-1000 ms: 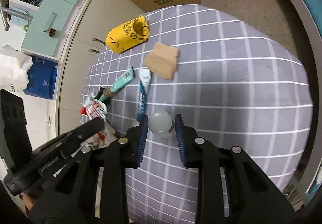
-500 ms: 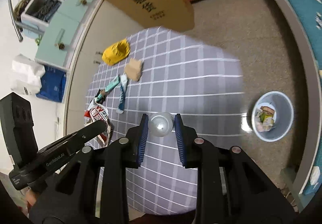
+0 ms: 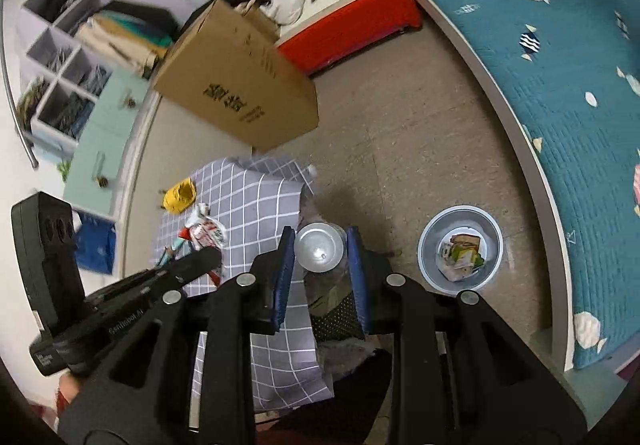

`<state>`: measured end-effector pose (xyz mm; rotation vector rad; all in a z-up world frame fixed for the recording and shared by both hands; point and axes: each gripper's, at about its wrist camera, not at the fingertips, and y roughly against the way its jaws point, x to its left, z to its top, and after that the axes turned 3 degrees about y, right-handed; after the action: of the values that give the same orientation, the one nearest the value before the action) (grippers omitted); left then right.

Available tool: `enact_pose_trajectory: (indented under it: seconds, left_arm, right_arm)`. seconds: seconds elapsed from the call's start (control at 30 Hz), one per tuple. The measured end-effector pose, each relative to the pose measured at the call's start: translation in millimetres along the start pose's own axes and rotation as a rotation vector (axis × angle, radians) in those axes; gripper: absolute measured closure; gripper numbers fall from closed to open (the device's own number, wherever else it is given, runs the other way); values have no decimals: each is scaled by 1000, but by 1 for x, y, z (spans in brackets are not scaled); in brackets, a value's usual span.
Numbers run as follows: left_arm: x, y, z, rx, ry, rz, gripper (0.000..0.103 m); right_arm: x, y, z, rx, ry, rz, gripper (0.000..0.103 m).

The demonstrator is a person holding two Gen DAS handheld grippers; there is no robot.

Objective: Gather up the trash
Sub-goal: 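Carry both items to the basin and open both grippers over it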

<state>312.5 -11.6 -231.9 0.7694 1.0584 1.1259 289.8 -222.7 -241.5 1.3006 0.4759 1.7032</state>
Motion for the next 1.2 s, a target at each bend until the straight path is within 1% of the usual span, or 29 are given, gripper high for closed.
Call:
enact_pose_trajectory:
  seconds: [0.03,0.07,0.1,0.27,0.4,0.57,0.93,1.0,1.07,1.1,1.13,1.17,1.2]
  left_arm:
    - [-7,-3,1,4,-13,-3,97]
    - [-18,-7,2,12,-32,-5,97]
    - [-26,-10,2,17,-46,-4,97]
    - [-54,-21,3,39,-102,2,97]
    - [-72,-25,3,46,-135,3,97]
    - [-96,-26,3,46,-179,-1,97]
    - [-121,-29,6,40,-224,-9,97]
    - [-126,-28,7,28,-235,-14,96]
    - [-131,-24,8,-2,-246,-2,95]
    - [-133,-24,8,-6,-244,3,91]
    - [-133,-24,9,-4,-241,4,77]
    - [-134,-24,9,-4,-240,5,54]
    - [-133,-24,8,-10,-239,7,49]
  right_arm:
    - [-8,1,1,-5,-20,18,70]
    - [-16,3,2,-14,-40,23,48]
    - [-22,5,3,-24,-49,25,41]
    - [-38,22,5,-65,-61,10,41]
    - [-40,47,4,-130,-24,-55,41]
    - [-43,69,2,-192,4,-112,38]
    - [-58,98,-5,-266,1,-149,36]
    - [-60,104,-5,-285,-2,-149,36]
    - [-62,109,-5,-302,-3,-152,36]
    - [-63,112,-5,-310,-6,-154,36]
    - [-64,114,-6,-314,-9,-155,36]
    - [-64,115,-6,-316,-13,-155,35]
    - [-65,116,-6,-317,-17,-155,35]
